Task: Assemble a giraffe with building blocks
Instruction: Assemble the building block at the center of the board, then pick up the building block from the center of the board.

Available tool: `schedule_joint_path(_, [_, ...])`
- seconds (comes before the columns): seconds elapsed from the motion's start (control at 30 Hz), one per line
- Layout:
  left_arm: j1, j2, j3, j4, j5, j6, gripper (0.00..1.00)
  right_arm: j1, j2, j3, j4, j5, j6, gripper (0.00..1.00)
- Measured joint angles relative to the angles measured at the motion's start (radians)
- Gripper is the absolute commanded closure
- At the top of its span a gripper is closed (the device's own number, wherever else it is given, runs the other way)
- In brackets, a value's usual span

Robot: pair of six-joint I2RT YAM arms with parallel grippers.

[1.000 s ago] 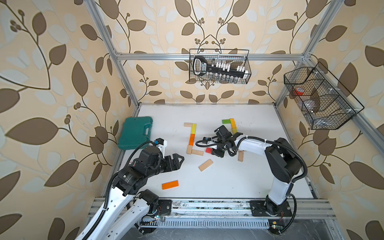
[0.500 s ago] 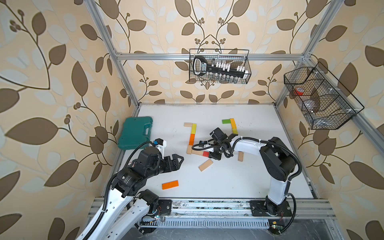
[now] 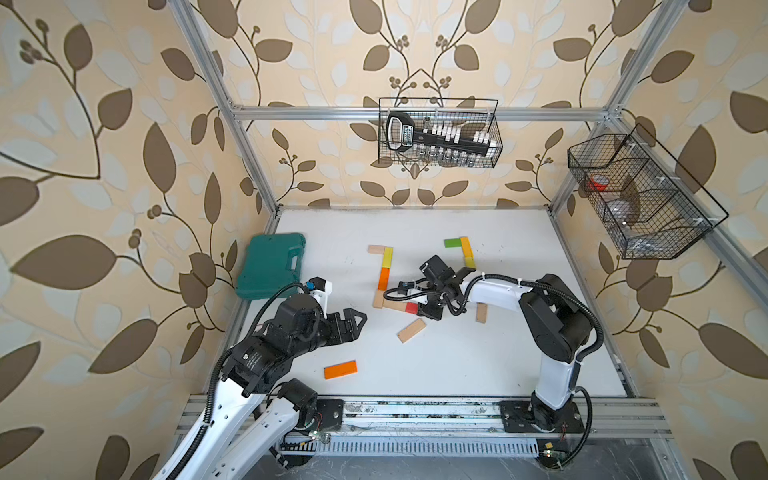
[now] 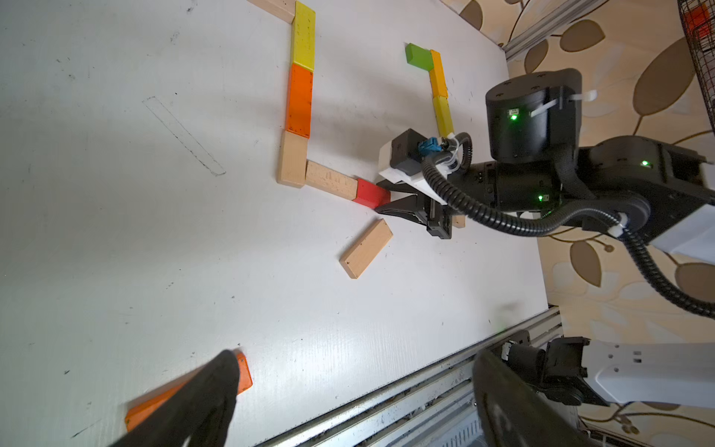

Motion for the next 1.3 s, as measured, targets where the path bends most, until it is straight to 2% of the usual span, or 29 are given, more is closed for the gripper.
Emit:
schedule_joint_path(0.17, [0.0, 0.0, 0.0, 0.0, -0.001, 0.0, 0.06, 0.0, 0.0, 0.0, -0.001, 0.0, -0.003, 0.64])
schedule_joint_path(0.53, [0.0, 0.0, 0.0, -0.011, -0.01, 0.0, 0.06, 0.0, -0.024, 0.0, -0.018, 0.005, -0.011, 0.46])
schedule_joint_path(0.7, [0.0, 0.0, 0.002, -0.034, -0.021, -0.001, 0.05, 0.0, -0.145, -0.01, -0.021, 0.026, -0.012, 0.43])
schedule_joint_path(0.97, [0.0, 0.008, 0.013, -0.082, -0.07, -0.027, 0.11, 0.045, -0.464, -0.128, 0.021, 0.042, -0.023, 0.42])
schedule_joint_path(1.13, [0.0, 0.063, 0.013, -0.097, -0.091, -0.097, 0.18, 0.165, -0.534, -0.247, 0.068, 0.056, -0.019, 0.42])
schedule_joint_path(1.3, [0.0, 0.156, 0.013, -0.132, -0.117, -0.172, 0.17, 0.24, -0.542, -0.378, 0.116, 0.054, -0.05, 0.42])
